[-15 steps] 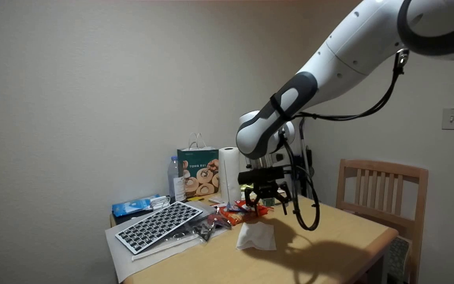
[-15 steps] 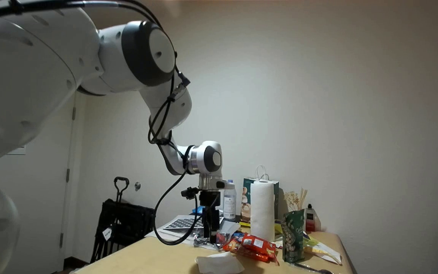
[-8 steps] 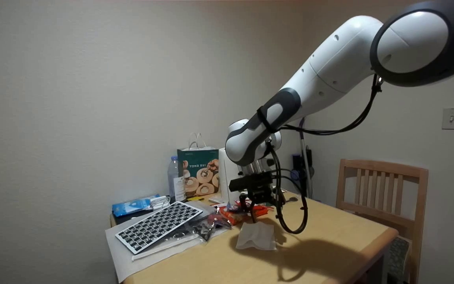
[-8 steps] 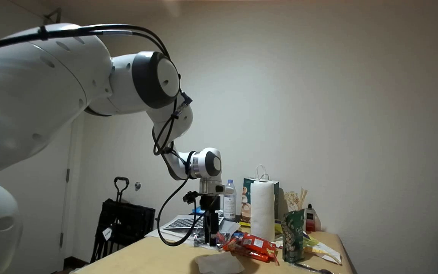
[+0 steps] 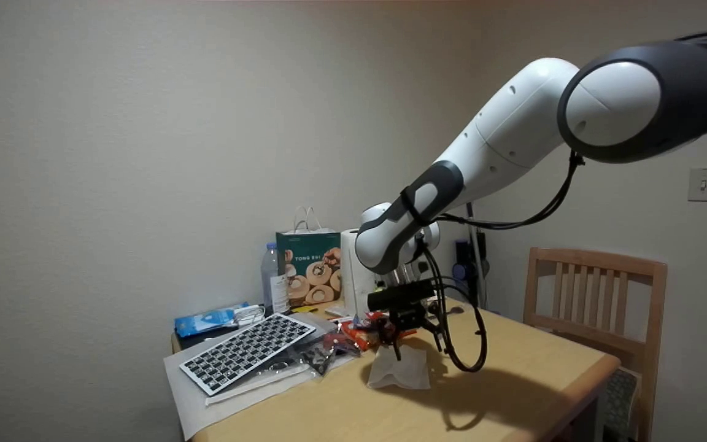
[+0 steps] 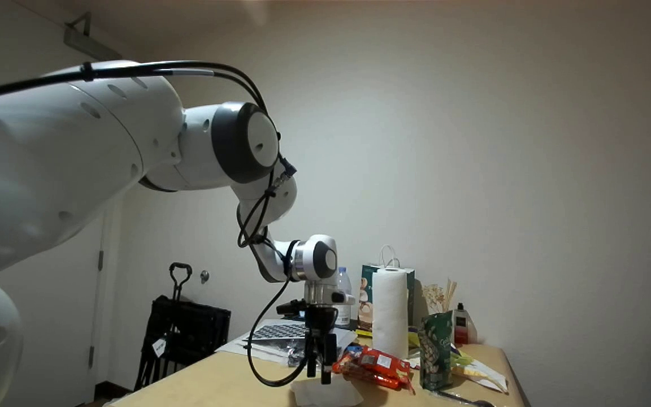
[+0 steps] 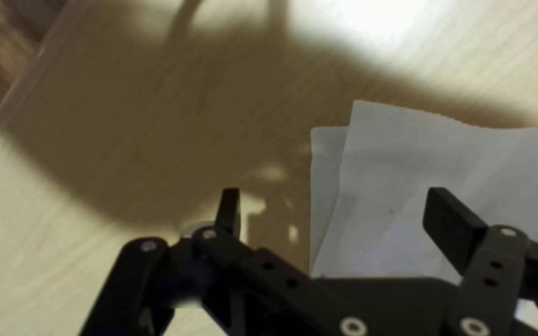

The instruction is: Use the napkin to wipe the table

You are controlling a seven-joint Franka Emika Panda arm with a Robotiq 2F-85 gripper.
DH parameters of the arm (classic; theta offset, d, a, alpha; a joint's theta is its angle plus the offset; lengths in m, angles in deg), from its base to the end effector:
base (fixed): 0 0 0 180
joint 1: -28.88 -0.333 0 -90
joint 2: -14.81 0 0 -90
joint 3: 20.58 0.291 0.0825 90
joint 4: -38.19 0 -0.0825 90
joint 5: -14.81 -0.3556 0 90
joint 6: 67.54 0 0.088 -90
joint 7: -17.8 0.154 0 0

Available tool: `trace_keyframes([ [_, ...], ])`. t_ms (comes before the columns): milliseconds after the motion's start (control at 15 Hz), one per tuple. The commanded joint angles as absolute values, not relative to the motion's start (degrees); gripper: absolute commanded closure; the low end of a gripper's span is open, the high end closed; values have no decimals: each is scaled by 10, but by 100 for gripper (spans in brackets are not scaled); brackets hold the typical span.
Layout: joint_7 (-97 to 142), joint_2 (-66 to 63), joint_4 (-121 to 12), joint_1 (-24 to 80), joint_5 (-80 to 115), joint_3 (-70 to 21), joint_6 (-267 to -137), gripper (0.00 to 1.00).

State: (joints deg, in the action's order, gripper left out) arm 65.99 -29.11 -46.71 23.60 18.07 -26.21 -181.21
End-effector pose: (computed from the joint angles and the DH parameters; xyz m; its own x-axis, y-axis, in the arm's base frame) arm 0.6355 -0.0045 0.1576 0.6856 -0.7223 -0.0900 -0.6816 -0.6805 0.2690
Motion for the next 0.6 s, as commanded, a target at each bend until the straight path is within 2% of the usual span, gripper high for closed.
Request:
trace_keyframes([
  [0, 656, -299, -462, 233, 177, -268, -1812, 0],
  [533, 759, -326, -406, 181, 219, -299, -1855, 0],
])
